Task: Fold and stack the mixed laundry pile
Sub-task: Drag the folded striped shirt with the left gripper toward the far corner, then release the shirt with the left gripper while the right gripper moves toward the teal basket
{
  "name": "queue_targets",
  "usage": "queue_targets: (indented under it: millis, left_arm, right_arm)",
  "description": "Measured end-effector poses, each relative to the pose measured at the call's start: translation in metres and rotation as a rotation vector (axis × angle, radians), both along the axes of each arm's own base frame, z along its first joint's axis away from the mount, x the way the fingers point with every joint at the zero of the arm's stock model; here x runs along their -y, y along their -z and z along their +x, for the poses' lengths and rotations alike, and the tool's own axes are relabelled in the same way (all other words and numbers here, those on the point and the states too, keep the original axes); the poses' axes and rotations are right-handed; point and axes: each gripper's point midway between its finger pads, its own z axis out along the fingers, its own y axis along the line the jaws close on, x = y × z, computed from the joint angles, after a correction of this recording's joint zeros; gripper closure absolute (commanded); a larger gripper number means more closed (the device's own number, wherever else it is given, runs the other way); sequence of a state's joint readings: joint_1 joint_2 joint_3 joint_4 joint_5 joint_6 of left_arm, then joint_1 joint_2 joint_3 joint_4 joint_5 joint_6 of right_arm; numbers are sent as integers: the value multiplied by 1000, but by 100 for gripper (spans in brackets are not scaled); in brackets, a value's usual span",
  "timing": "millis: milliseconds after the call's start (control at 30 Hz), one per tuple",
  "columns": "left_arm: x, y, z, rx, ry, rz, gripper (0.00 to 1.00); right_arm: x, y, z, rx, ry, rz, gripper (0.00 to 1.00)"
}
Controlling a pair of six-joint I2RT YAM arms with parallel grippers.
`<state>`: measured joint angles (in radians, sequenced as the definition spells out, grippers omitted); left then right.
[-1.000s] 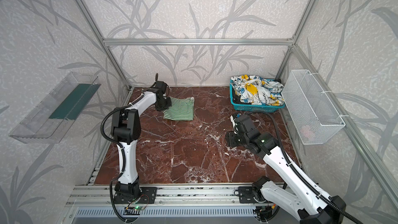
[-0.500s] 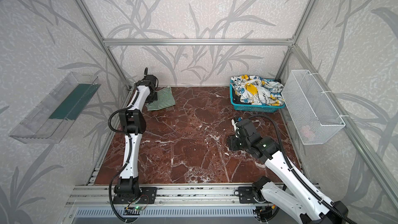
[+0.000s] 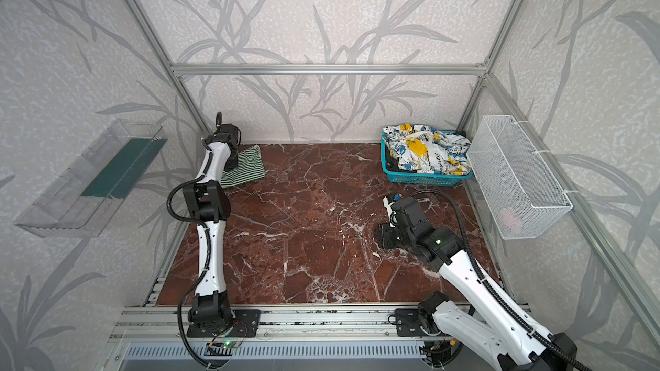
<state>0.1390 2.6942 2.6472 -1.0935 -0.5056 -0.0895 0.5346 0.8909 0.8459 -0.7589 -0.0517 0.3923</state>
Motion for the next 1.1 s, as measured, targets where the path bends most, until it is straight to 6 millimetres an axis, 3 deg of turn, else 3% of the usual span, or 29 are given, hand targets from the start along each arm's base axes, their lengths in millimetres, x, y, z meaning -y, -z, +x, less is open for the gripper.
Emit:
queue_targets:
  millis: [133, 233, 400, 467, 567, 767, 867, 967, 1100]
  left_arm:
    - [9, -31, 0, 56, 7, -14, 26]
    - [21, -80, -6, 137, 28, -35, 23]
    - [63, -168, -29, 299, 126, -145, 22]
    - [84, -183, -44, 331, 162, -195, 21]
    - [128, -177, -78, 338, 238, -254, 17]
    - [221, -108, -162, 279, 403, -395, 10]
    - [240, -92, -198, 299, 420, -466, 8]
    - [255, -90, -228, 350, 423, -548, 8]
    - [273, -90, -266, 400, 447, -638, 8]
  right_arm:
    - [2, 1, 3, 9, 2, -24, 43]
    - [4, -2, 11, 25, 0, -64, 38]
    - [17, -34, 41, 115, 40, -140, 31]
    - [28, -48, 56, 156, 79, -156, 29]
    - [51, -57, 82, 198, 141, -181, 27]
    - [96, -48, 138, 179, 236, -228, 27]
    - [115, -52, 172, 196, 275, -240, 27]
    - [129, -59, 208, 243, 285, -250, 27]
    - [148, -53, 253, 248, 309, -249, 33]
